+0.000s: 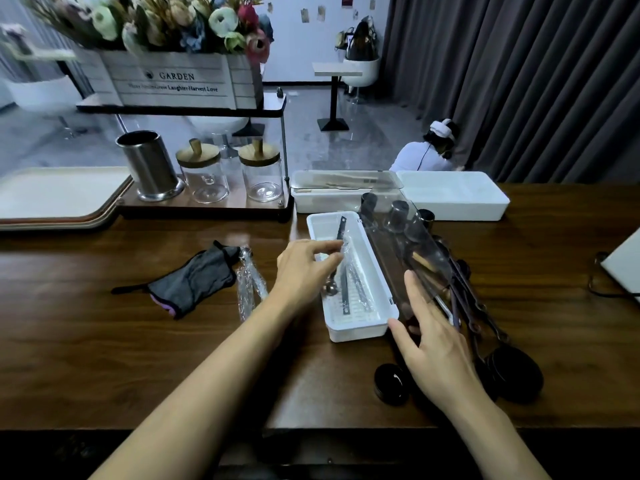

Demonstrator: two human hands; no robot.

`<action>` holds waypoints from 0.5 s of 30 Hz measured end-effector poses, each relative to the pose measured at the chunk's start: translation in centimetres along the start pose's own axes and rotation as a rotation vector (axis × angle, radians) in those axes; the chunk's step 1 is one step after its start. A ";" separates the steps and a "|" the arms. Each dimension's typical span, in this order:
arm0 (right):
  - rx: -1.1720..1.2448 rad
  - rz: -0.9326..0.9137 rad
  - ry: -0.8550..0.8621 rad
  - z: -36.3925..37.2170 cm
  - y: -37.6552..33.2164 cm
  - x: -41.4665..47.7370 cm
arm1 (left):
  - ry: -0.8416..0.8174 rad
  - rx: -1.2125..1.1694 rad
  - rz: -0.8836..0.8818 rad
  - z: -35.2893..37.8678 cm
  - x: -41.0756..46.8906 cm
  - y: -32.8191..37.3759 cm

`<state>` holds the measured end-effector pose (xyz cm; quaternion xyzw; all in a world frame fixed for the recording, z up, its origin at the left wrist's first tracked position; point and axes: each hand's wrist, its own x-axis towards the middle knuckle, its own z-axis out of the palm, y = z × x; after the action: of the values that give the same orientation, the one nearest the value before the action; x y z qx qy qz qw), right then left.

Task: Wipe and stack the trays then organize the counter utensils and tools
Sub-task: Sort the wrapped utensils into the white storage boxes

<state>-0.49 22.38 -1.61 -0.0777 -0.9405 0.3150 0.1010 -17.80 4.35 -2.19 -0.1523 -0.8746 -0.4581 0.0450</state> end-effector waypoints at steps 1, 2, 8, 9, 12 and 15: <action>-0.001 -0.001 -0.002 0.0 -0.1 0.0 | -0.002 0.010 0.004 0.1 0.0 0.1; 0.000 -0.003 -0.003 0.0 -0.1 0.0 | -0.011 0.029 0.009 0.1 0.1 0.1; 0.015 -0.003 -0.011 -0.1 -0.1 0.0 | -0.179 0.328 0.048 1.0 -0.6 -0.1; 0.012 -0.005 -0.007 -0.1 -0.1 0.0 | -0.195 0.350 0.058 0.9 -0.7 0.0; 0.004 -0.007 -0.002 0.1 0.0 0.1 | -0.267 0.416 0.066 0.9 -0.5 0.2; -0.001 -0.004 -0.004 0.2 0.1 0.1 | -0.330 0.499 0.057 0.7 -0.1 0.5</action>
<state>-0.63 22.38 -1.80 -0.0751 -0.9410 0.3146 0.0997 -17.52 5.20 -2.23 -0.2334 -0.9511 -0.1965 -0.0488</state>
